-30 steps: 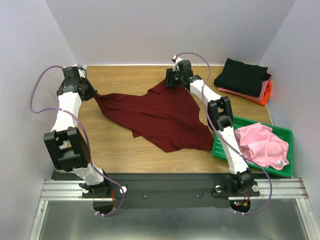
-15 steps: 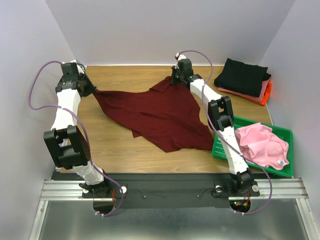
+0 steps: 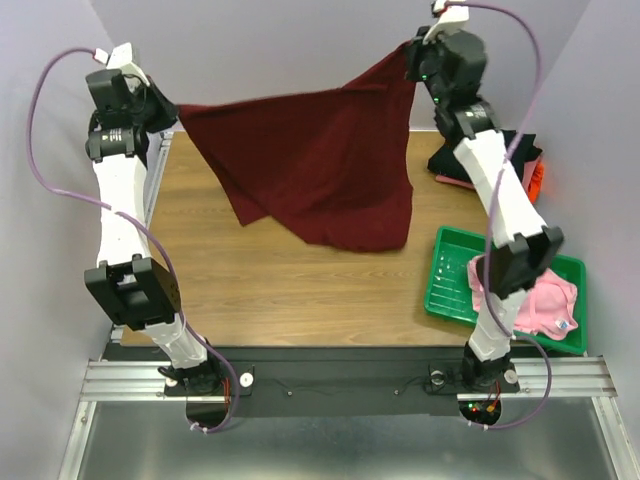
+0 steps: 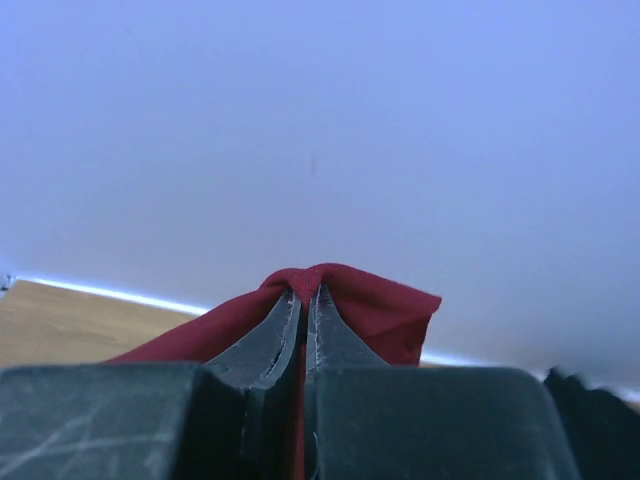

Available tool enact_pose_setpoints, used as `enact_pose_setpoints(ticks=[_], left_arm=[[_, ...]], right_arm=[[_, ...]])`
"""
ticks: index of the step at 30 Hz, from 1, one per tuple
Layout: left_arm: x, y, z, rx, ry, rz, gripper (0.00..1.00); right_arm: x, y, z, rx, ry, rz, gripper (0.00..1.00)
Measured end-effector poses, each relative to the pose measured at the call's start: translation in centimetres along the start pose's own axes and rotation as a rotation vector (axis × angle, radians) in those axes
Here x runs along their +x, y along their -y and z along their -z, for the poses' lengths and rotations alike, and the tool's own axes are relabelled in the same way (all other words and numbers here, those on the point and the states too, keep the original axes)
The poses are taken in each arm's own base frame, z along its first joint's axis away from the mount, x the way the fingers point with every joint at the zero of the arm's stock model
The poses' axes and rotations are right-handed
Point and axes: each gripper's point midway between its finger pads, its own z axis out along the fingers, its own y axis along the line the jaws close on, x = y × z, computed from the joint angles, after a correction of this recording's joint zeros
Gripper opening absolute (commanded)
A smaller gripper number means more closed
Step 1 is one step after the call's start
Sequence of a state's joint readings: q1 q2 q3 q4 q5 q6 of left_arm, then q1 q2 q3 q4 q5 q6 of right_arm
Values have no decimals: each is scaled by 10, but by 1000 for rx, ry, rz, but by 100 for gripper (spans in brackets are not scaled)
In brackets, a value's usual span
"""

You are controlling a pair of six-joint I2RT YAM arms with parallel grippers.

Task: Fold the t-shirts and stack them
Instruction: Flatten the tshirt out

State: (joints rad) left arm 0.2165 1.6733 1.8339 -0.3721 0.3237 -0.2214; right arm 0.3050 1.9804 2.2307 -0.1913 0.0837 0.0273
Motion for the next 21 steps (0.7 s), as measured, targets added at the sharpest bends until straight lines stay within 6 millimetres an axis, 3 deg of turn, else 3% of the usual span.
enact_pose_setpoints(ticks=[1, 4, 11, 14, 19, 21], left_arm=[[-9, 8, 3, 33, 20, -21, 0], [-28, 27, 13, 117, 64, -85, 0], [-53, 67, 67, 252, 143, -226, 0], [-74, 88, 112, 288, 232, -281, 0], [-127, 126, 201, 337, 437, -385, 0], [-140, 138, 231, 350, 502, -422, 0]], right_arm=[[-27, 1, 17, 1, 44, 22, 0], [-68, 2, 55, -10, 112, 79, 0], [-109, -8, 137, -95, 191, 174, 0], [-136, -11, 190, -133, 270, 189, 0], [-215, -14, 286, -161, 512, 199, 0], [-243, -15, 326, -175, 614, 203, 0]])
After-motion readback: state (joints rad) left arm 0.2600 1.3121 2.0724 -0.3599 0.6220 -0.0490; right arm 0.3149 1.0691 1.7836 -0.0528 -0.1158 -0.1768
